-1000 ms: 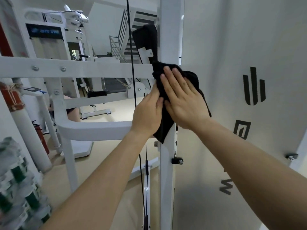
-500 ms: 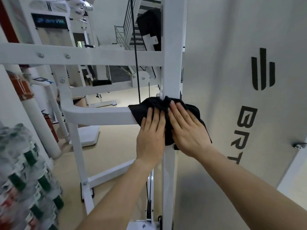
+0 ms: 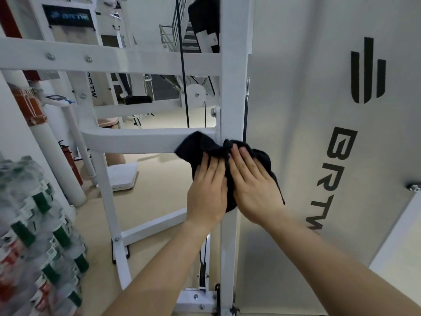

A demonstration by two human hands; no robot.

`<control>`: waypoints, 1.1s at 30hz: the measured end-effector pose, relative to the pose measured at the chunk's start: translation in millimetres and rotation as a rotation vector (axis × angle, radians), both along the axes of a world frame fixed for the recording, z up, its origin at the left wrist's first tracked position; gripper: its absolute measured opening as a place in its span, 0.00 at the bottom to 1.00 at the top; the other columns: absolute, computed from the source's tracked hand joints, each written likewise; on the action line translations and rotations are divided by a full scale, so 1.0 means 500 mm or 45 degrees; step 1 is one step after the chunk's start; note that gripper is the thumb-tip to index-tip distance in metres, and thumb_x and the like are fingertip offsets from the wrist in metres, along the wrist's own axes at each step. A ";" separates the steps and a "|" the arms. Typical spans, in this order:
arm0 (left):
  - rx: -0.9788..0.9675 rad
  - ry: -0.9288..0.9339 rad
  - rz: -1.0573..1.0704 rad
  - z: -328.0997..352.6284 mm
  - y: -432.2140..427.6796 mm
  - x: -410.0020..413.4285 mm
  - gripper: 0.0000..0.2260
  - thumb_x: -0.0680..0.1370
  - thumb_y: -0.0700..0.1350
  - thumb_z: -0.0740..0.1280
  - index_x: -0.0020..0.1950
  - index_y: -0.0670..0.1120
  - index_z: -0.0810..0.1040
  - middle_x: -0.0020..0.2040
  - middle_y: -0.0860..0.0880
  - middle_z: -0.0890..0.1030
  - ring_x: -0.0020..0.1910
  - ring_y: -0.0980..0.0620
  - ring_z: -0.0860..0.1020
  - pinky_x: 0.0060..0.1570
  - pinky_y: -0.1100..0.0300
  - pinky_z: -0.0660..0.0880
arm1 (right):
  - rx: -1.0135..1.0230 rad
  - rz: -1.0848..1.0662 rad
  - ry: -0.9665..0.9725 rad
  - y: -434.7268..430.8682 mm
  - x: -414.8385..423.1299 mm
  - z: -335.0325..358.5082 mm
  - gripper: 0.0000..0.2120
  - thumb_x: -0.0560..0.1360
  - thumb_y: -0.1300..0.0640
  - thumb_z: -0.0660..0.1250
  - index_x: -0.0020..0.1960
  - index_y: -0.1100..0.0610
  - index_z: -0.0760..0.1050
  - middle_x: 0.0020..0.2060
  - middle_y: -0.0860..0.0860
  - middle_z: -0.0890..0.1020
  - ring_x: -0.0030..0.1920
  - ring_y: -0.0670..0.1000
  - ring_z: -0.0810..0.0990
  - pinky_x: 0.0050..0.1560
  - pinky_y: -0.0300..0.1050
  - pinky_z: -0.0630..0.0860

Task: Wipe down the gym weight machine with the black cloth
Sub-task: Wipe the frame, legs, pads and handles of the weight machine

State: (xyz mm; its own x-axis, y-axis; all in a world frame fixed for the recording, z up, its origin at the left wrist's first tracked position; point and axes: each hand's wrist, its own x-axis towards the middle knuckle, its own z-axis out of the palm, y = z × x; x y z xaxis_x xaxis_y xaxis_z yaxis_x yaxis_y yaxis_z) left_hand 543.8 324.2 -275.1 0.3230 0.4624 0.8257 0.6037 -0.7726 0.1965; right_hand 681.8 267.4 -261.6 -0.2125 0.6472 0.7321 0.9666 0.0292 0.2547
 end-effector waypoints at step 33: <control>-0.950 -0.697 -0.483 -0.189 0.055 0.036 0.16 0.81 0.52 0.58 0.67 0.64 0.75 0.53 0.66 0.80 0.56 0.68 0.78 0.62 0.65 0.72 | 0.007 -0.112 0.067 0.044 -0.060 -0.239 0.34 0.79 0.59 0.58 0.81 0.61 0.47 0.81 0.57 0.47 0.81 0.56 0.47 0.80 0.54 0.49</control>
State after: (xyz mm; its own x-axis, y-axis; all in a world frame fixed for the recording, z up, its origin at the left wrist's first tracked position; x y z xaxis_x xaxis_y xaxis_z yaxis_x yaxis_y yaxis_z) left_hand 561.7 351.8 -369.5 0.2187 0.8681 0.4457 0.0239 -0.4614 0.8869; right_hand 651.8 289.4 -381.3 -0.1163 0.6573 0.7446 0.9774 -0.0575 0.2034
